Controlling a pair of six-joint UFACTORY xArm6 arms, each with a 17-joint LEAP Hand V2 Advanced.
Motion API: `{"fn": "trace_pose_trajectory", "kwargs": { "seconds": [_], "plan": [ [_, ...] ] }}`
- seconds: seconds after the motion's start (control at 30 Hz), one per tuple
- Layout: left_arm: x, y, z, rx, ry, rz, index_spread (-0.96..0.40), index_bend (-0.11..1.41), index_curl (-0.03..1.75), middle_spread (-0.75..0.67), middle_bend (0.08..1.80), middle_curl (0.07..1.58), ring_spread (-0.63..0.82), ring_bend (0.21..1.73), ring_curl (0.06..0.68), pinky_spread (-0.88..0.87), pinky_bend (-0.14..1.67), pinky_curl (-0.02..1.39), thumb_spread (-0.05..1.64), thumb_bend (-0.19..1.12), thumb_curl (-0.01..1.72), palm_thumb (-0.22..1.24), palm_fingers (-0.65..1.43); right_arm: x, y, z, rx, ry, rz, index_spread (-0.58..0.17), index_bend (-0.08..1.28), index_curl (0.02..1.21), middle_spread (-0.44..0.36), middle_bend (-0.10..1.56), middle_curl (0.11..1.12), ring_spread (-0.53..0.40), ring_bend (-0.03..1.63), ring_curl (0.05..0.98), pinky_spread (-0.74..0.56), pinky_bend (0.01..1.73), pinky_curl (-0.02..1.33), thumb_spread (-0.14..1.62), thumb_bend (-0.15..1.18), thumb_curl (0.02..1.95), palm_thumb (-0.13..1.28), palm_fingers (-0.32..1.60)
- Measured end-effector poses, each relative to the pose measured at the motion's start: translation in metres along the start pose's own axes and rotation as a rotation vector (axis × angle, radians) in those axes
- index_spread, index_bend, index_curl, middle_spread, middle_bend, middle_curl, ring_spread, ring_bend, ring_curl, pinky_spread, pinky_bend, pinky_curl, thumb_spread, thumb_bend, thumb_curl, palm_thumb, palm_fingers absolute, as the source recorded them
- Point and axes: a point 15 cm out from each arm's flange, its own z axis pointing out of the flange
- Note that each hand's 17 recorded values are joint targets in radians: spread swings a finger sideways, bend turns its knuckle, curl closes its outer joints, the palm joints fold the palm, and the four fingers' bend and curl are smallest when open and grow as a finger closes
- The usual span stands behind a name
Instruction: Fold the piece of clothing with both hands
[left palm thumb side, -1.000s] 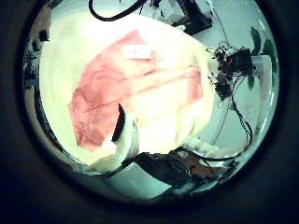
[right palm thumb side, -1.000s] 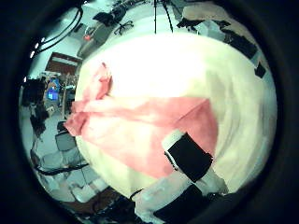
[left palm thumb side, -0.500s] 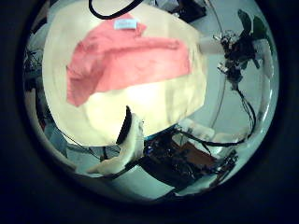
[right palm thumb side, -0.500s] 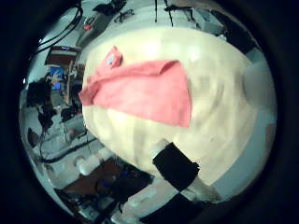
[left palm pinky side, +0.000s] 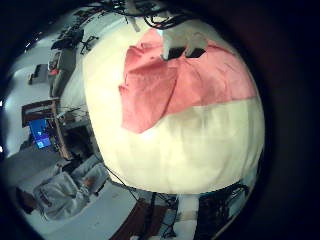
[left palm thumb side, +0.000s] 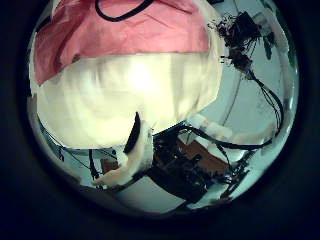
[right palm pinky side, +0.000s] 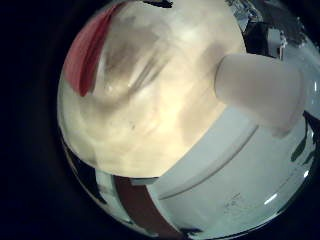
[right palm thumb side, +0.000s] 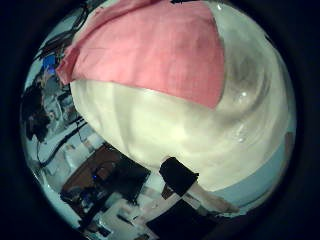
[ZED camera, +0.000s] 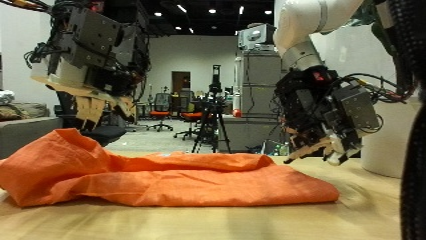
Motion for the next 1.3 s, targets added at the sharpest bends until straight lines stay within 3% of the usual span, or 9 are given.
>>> {"fn": "trace_pose_trajectory", "kwargs": {
  "seconds": [0.27, 0.43, 0.53, 0.7, 0.77, 0.83, 0.97, 1.1, 1.3],
  "plan": [
    [-0.005, 0.007, 0.000, 0.004, 0.002, -0.015, 0.17, 0.14, 0.24, 0.41, 0.20, 0.33, 0.52, 0.54, 0.220, 0.48, 0.44, 0.31, 1.15, -0.02, 0.30, 0.41, -0.02, -0.016, -0.019, 0.028, -0.070, 0.039, -0.057, -0.309, 0.18, 0.33, -0.003, 0.20, 0.31, 0.174, 0.31, 0.234, 0.36, 0.36, 0.31, 0.92, -0.02, 0.32, 0.51, 0.15],
    [-0.005, 0.010, -0.002, -0.003, 0.009, -0.022, 0.17, 0.15, 0.24, 0.40, 0.20, 0.33, 0.53, 0.53, 0.217, 0.48, 0.43, 0.31, 1.16, -0.01, 0.30, 0.46, -0.01, -0.012, -0.017, 0.037, -0.107, 0.077, -0.063, -0.298, 0.18, 0.32, -0.024, 0.25, 0.33, 0.080, 0.38, 0.249, 0.29, 0.30, 0.29, 0.91, 0.00, 0.34, 0.63, 0.34],
    [-0.006, 0.009, -0.003, 0.000, 0.009, -0.022, 0.17, 0.15, 0.24, 0.40, 0.20, 0.33, 0.52, 0.53, 0.215, 0.48, 0.43, 0.31, 1.16, -0.01, 0.31, 0.48, -0.01, -0.012, -0.016, 0.037, -0.126, 0.114, -0.080, -0.311, 0.20, 0.33, -0.075, 0.33, 0.36, -0.032, 0.46, 0.260, 0.18, 0.26, 0.27, 0.89, -0.01, 0.35, 0.69, 0.53],
    [-0.004, 0.010, -0.008, 0.001, 0.007, -0.021, 0.17, 0.15, 0.25, 0.40, 0.21, 0.33, 0.53, 0.53, 0.214, 0.48, 0.43, 0.31, 1.17, -0.01, 0.32, 0.54, 0.00, -0.011, -0.009, 0.036, -0.136, 0.132, -0.079, -0.391, 0.26, 0.37, -0.173, 0.47, 0.41, -0.287, 0.60, 0.285, -0.15, 0.34, 0.25, 0.87, -0.01, 0.37, 0.79, 1.03],
    [-0.004, 0.011, -0.011, 0.002, 0.007, -0.022, 0.16, 0.15, 0.25, 0.40, 0.21, 0.34, 0.53, 0.53, 0.214, 0.48, 0.43, 0.31, 1.18, -0.01, 0.32, 0.55, 0.00, -0.011, -0.002, 0.035, -0.135, 0.132, -0.077, -0.406, 0.37, 0.43, -0.200, 0.55, 0.45, -0.347, 0.68, 0.327, -0.31, 0.45, 0.28, 0.86, -0.01, 0.38, 0.82, 1.32],
    [-0.003, 0.012, -0.012, 0.002, 0.006, -0.020, 0.16, 0.15, 0.25, 0.39, 0.21, 0.34, 0.53, 0.53, 0.213, 0.48, 0.43, 0.31, 1.18, -0.01, 0.33, 0.56, 0.01, -0.012, 0.007, 0.035, -0.133, 0.130, -0.075, -0.384, 0.51, 0.51, -0.192, 0.70, 0.51, -0.337, 0.81, 0.387, -0.46, 0.55, 0.32, 0.87, -0.01, 0.39, 0.86, 1.53],
    [-0.003, 0.018, -0.010, -0.024, 0.008, -0.020, 0.16, 0.17, 0.27, 0.37, 0.22, 0.34, 0.53, 0.51, 0.207, 0.48, 0.41, 0.31, 1.18, -0.01, 0.33, 0.59, 0.03, -0.014, 0.026, 0.035, -0.110, 0.130, -0.075, -0.353, 0.69, 0.60, -0.160, 0.89, 0.59, -0.284, 0.99, 0.461, -0.51, 0.74, 0.39, 0.93, -0.01, 0.40, 0.91, 1.53],
    [-0.004, 0.024, -0.010, -0.044, 0.006, -0.022, 0.16, 0.17, 0.28, 0.37, 0.21, 0.34, 0.53, 0.50, 0.203, 0.48, 0.40, 0.30, 1.19, -0.02, 0.34, 0.59, 0.04, -0.020, 0.049, 0.039, -0.045, 0.138, -0.089, -0.312, 0.85, 0.68, -0.144, 1.04, 0.65, -0.233, 1.14, 0.521, -0.48, 0.93, 0.48, 0.96, 0.06, 0.46, 1.07, 1.43],
    [-0.018, 0.036, -0.003, -0.091, 0.012, -0.034, 0.15, 0.16, 0.28, 0.36, 0.20, 0.34, 0.54, 0.49, 0.201, 0.48, 0.40, 0.30, 1.19, -0.01, 0.35, 0.60, 0.04, 0.002, 0.094, 0.016, 0.065, 0.152, -0.036, -0.269, 0.98, 0.75, -0.129, 1.17, 0.71, -0.194, 1.28, 0.572, -0.40, 1.10, 0.56, 0.96, 0.09, 0.55, 1.17, 1.30]
  ]
}}
